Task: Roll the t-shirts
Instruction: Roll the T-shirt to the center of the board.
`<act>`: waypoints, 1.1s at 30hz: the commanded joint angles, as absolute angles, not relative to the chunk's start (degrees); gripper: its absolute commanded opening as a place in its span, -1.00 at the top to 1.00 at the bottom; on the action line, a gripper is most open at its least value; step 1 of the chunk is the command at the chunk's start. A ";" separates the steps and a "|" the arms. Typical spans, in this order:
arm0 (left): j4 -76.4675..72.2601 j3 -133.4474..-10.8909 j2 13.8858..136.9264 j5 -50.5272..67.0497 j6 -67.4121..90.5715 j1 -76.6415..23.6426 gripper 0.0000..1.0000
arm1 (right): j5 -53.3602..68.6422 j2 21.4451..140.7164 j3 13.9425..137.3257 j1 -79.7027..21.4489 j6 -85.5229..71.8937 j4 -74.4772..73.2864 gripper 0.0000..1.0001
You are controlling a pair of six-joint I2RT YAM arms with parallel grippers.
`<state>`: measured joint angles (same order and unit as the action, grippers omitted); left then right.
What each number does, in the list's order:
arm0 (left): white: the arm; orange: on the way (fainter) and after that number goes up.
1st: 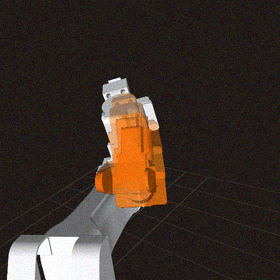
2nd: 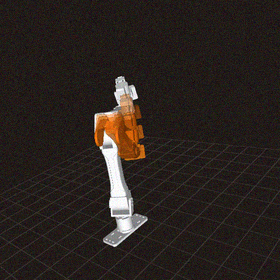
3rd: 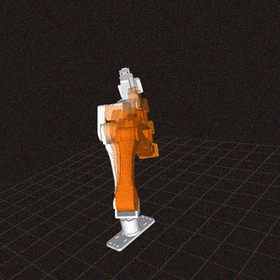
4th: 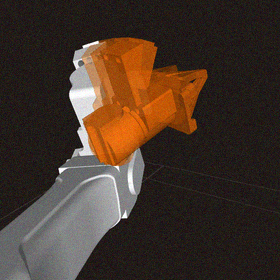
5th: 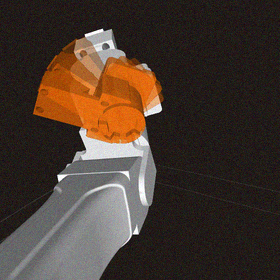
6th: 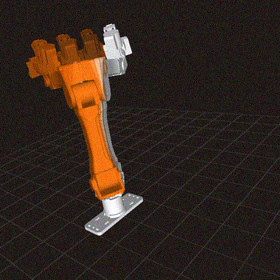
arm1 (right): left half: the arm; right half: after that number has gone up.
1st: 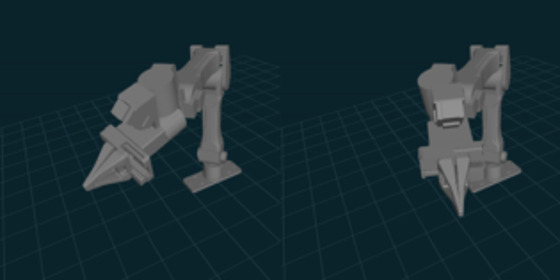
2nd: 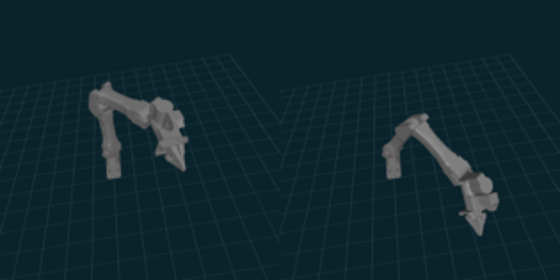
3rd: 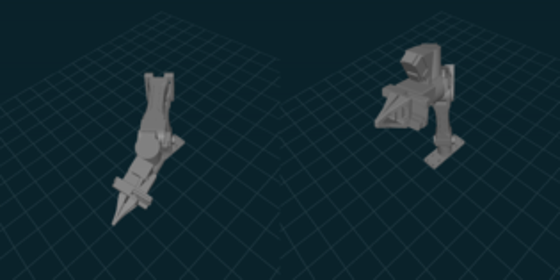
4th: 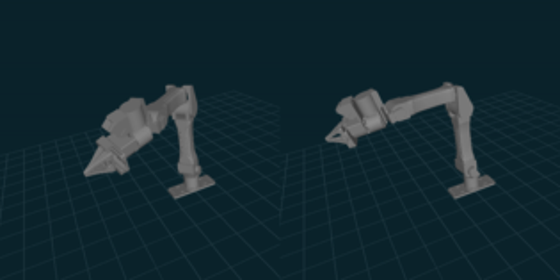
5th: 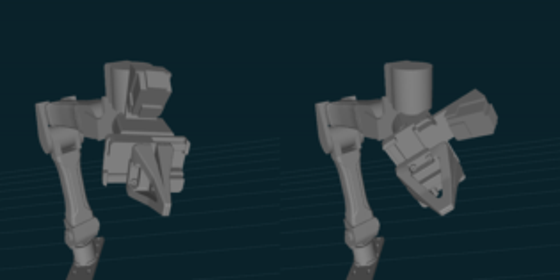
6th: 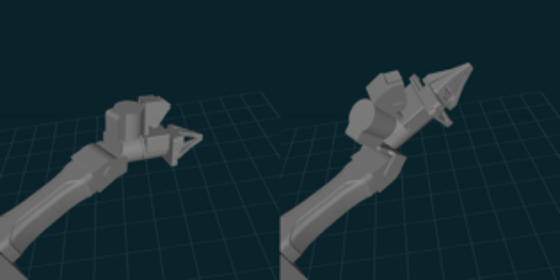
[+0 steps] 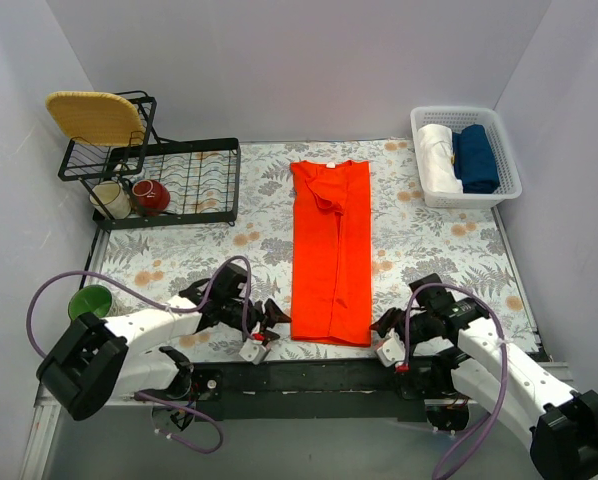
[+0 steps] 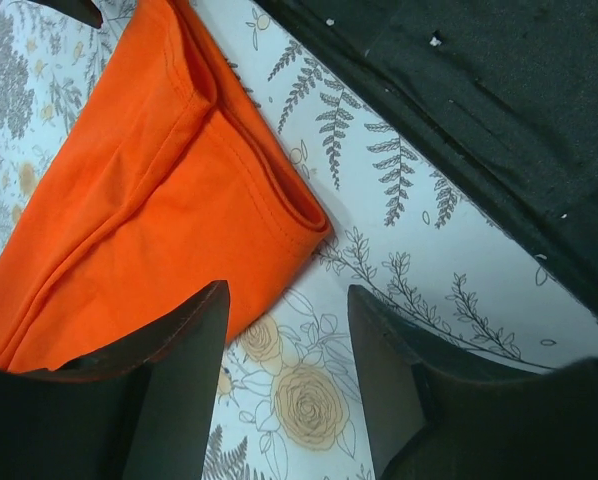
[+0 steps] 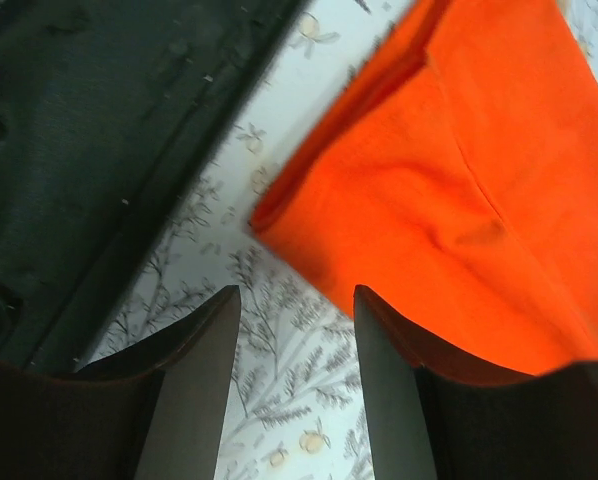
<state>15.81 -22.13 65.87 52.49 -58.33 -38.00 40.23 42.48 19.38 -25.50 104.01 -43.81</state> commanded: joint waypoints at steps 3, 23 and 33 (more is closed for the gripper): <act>7.04 -22.85 71.36 48.78 -53.62 -42.27 0.10 | 44.65 45.26 17.40 -29.96 107.77 -41.50 -0.18; 7.12 -22.94 76.02 49.75 -56.34 -43.59 0.26 | 40.52 50.10 16.26 -34.28 102.66 -34.80 0.03; 7.82 -23.11 77.52 50.19 -57.04 -44.91 0.43 | 38.50 47.72 15.82 -34.28 103.01 -37.97 0.05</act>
